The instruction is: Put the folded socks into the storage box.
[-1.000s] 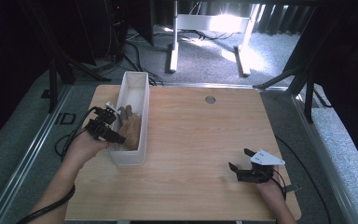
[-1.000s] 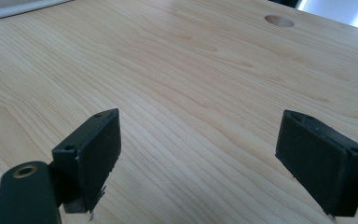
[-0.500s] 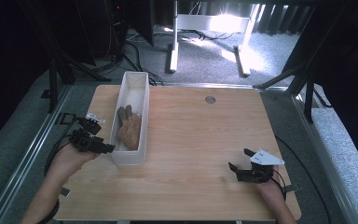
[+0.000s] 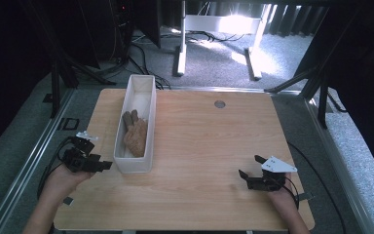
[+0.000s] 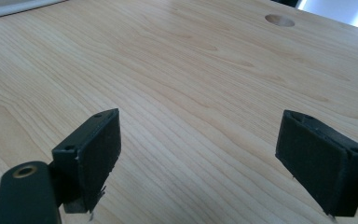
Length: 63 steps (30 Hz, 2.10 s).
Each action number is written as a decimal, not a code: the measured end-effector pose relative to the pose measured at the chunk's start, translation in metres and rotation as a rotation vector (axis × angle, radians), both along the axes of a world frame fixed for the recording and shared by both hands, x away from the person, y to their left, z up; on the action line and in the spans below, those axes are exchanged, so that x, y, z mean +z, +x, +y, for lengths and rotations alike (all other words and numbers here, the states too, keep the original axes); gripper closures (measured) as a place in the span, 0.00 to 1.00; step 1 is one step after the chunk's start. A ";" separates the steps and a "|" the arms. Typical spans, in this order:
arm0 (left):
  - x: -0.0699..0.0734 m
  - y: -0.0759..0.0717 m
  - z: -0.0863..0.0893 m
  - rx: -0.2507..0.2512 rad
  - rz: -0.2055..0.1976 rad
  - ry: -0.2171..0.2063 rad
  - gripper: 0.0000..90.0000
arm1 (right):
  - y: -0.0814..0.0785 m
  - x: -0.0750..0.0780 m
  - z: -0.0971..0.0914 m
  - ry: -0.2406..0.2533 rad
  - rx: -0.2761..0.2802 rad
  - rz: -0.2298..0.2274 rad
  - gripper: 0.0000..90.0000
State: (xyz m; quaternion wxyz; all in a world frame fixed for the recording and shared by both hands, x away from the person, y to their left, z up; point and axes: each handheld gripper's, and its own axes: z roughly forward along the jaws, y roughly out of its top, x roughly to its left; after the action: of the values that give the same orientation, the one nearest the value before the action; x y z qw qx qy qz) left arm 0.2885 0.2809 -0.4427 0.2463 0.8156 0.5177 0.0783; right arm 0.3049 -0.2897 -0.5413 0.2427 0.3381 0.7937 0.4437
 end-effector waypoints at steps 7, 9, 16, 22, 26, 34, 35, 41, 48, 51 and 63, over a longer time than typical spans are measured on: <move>-0.022 -0.011 0.007 0.045 -0.035 -0.086 0.50 | 0.000 0.000 0.000 -0.001 0.000 0.001 0.15; -0.025 -0.011 0.009 0.051 -0.034 -0.093 0.50 | 0.000 0.000 0.000 -0.001 0.000 0.001 0.15; -0.040 -0.017 0.008 0.067 -0.036 -0.097 0.50 | 0.000 0.000 0.000 -0.001 0.000 0.001 0.15; -0.056 -0.023 0.006 0.099 -0.055 -0.096 0.50 | 0.000 0.000 0.000 -0.002 0.002 0.000 0.15; -0.065 -0.027 0.006 0.108 -0.065 -0.112 0.50 | 0.000 -0.001 0.000 0.000 0.002 0.001 0.15; -0.079 -0.036 0.008 0.119 -0.182 -0.156 0.50 | 0.000 -0.001 0.000 -0.003 0.002 0.000 0.15; -0.081 -0.036 0.007 0.119 -0.191 -0.156 0.50 | 0.000 -0.001 0.000 -0.001 0.002 0.001 0.15; -0.089 -0.040 0.007 0.132 -0.266 -0.150 0.49 | 0.000 -0.001 0.000 -0.001 0.001 -0.001 0.15; -0.093 -0.044 0.010 0.143 -0.356 -0.169 0.49 | 0.000 -0.001 -0.001 0.000 -0.002 -0.004 0.15; -0.096 -0.045 0.012 0.155 -0.365 -0.164 0.47 | -0.001 -0.001 0.000 -0.004 -0.008 -0.010 0.15; -0.102 -0.051 0.022 0.254 -0.466 -0.153 0.44 | -0.001 -0.002 -0.001 -0.002 -0.016 -0.016 0.15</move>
State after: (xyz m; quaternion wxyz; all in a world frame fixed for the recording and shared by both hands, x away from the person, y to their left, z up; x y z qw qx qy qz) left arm 0.2380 0.3025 -0.5443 0.4078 0.6832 0.5495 0.2550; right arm 0.3039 -0.2905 -0.5429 0.2527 0.3405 0.7895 0.4437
